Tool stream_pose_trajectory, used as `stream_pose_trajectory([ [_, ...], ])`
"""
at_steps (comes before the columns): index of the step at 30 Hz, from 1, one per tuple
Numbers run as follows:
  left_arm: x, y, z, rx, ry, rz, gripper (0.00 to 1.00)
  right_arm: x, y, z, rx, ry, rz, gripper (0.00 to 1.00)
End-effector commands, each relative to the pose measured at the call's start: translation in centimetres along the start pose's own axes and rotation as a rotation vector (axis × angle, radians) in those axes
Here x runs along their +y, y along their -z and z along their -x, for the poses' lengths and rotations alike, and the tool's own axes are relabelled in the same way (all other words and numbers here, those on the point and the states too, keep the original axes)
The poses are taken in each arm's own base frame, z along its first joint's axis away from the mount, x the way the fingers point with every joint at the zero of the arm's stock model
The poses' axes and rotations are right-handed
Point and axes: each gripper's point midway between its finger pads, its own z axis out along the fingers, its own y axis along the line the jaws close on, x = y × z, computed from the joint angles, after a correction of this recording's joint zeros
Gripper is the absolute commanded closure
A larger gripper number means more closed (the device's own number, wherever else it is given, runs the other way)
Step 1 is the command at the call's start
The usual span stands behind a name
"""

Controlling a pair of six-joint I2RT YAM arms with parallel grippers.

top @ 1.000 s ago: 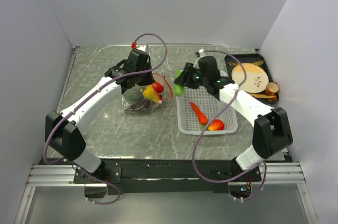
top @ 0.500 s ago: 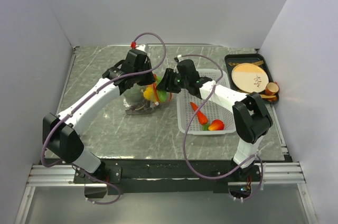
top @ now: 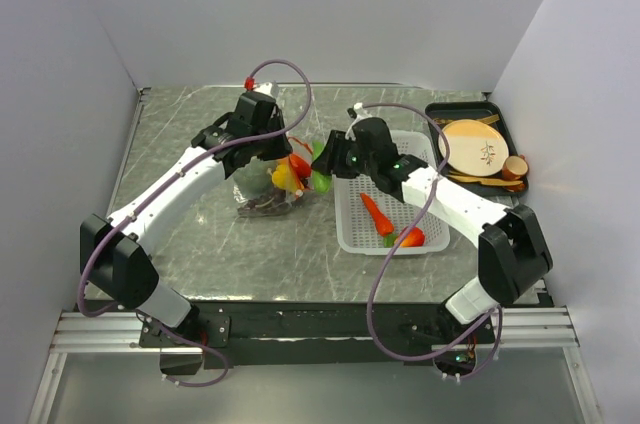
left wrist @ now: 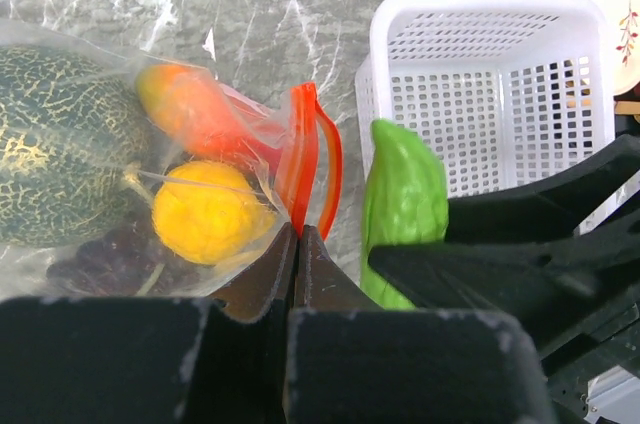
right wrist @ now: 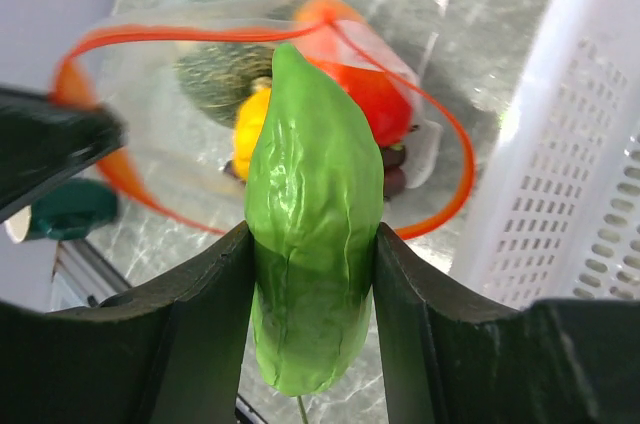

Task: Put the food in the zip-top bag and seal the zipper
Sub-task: Place the fake vegetable in the zipper food storage bag.

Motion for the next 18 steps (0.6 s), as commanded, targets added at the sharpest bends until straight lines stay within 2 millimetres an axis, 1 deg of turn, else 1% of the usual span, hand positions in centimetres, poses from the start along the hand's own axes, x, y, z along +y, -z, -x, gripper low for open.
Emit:
stream_pose_trajectory([
  [1, -1.5, 0.5, 1.7, -0.065, 0.015, -0.073, 0.99, 1.4, 0.6, -0.6, 0.028, 0.039, 0.075, 0.75],
  [2, -1.7, 0.5, 1.7, -0.065, 0.017, -0.077, 0.99, 1.9, 0.7, -1.4, 0.054, 0.034, 0.108, 0.75],
  [3, -1.8, 0.5, 1.7, -0.063, 0.017, -0.081, 0.99, 1.7, 0.7, -2.2, 0.073, 0.035, 0.119, 0.75],
  [10, -2.3, 0.8, 1.9, -0.073, 0.001, -0.119, 0.99, 2.2, 0.0, -4.3, 0.21, 0.103, 0.191, 0.75],
  [11, -2.2, 0.8, 1.8, -0.075, -0.011, -0.119, 0.99, 2.4, -0.5, -4.2, 0.217, 0.119, 0.199, 0.75],
  [13, -2.4, 1.3, 1.2, -0.056, -0.028, -0.147, 0.99, 2.8, -0.7, -4.1, 0.234, 0.14, 0.22, 0.75],
  [14, -2.3, 1.5, 0.8, -0.049, -0.046, -0.154, 0.99, 3.1, -1.0, -3.4, 0.227, 0.165, 0.228, 0.75],
  [18, -1.3, 2.9, -0.8, -0.021, -0.09, -0.157, 0.99, 3.4, -1.3, -2.5, 0.249, 0.196, 0.263, 0.75],
])
